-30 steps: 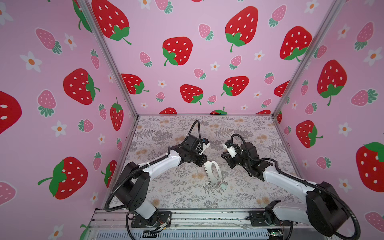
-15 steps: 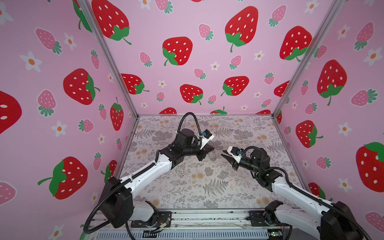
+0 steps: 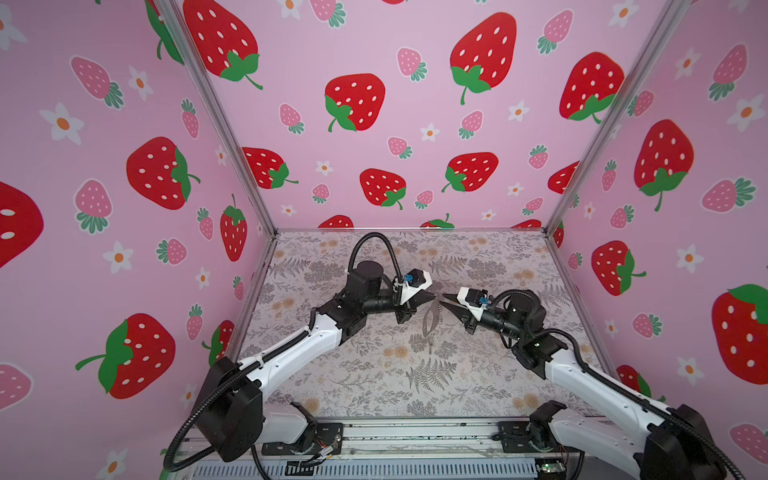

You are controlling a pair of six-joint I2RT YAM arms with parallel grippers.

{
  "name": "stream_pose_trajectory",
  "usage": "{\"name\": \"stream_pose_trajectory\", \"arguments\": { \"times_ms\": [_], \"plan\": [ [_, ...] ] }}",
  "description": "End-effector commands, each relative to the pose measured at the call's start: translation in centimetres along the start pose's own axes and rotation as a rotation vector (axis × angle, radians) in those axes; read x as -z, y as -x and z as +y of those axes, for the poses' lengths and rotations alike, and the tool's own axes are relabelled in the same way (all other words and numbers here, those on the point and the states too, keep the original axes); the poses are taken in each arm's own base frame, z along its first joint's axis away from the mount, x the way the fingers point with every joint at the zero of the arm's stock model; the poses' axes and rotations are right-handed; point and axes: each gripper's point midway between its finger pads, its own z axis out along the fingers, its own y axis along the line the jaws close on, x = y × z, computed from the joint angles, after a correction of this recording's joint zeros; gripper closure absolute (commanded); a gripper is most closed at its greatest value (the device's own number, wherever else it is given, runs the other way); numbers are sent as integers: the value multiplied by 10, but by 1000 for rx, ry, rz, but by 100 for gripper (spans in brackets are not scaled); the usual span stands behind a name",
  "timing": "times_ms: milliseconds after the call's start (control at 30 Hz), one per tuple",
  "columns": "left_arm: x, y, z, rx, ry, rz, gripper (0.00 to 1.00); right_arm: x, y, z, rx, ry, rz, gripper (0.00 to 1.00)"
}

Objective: Put the keys on the keyring

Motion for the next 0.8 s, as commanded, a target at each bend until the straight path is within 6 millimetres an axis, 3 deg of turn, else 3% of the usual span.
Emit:
{"name": "stream_pose_trajectory", "arguments": {
  "times_ms": [0,233,700,767],
  "plan": [
    [5,24,-9,-144,-22,-79,100,6,18,0,24,8,-50,78],
    [1,29,-14,-197,-43,-78,100,4,19,2,24,39,-44,81],
    [-1,33,-16,-220,-48,-73,100,4,15,2,72,43,-14,100],
    [0,33,-14,-211,-32,-68,81,5,16,-1,95,20,-13,100]
  ]
}}
